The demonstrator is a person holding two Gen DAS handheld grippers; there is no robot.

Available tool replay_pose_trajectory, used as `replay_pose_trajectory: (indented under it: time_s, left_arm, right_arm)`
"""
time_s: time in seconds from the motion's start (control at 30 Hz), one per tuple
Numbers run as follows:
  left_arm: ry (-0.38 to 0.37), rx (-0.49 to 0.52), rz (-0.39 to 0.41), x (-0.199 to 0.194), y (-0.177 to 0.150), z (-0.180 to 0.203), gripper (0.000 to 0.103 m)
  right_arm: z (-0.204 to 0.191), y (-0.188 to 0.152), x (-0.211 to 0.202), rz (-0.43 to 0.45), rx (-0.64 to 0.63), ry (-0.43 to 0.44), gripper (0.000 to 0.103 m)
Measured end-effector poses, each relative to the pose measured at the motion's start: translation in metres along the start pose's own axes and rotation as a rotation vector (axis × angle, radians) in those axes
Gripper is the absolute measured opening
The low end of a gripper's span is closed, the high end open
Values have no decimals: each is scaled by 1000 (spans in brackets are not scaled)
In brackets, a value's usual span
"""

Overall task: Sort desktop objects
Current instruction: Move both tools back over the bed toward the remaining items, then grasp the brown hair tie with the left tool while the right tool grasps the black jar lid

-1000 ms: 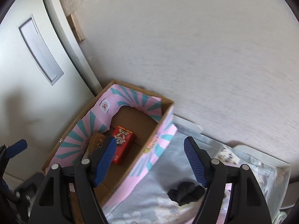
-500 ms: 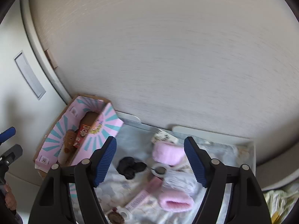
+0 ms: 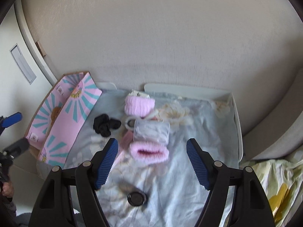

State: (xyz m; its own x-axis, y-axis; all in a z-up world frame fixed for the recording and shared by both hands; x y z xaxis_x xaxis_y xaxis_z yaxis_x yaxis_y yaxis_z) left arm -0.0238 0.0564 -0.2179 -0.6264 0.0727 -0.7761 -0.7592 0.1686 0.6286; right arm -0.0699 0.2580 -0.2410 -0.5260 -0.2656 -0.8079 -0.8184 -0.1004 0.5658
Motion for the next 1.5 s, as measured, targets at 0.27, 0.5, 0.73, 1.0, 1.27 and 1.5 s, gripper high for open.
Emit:
replay_pose_trajectory:
  time_s: [0.27,0.5,0.73,1.0,1.27,1.5]
  left_arm:
    - [-65,119,-68,36,-58,45,103]
    - [-25,246,-59,58,-84,69,103]
    - [-16,307,-80,82,-109,86,103]
    - [-96,323,-93,97,-121,103,102]
    - [-122,317,-117,111,-124,105,90]
    - [-101,318,-94,110,-122,107,81]
  right_arm:
    - [0,-49,10,-79,1,-7,71]
    - [1,-77,23,-133,21,5,71]
    - [-6,-96,36,-125,24,32,71]
    - [-25,-113,56,-136,-77,36,71]
    - [-26,-118,72,-150,-85,45,60]
    - [-27,-121,81,-163,-88,50,47]
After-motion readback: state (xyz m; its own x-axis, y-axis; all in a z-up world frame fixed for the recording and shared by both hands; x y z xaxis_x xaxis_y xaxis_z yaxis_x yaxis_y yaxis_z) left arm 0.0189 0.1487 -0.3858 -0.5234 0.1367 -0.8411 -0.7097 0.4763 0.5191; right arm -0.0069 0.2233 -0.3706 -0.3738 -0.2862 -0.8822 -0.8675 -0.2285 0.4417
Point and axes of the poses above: each gripper's, at about its wrist camera, not at the fingertips, and x roughly the way its jaws point, z to its right, y to its top, the point moved 9 cm from there along x, roughly the way its jaws point, and after that the axes turned 3 degrees about y, right-handed, at the moved point
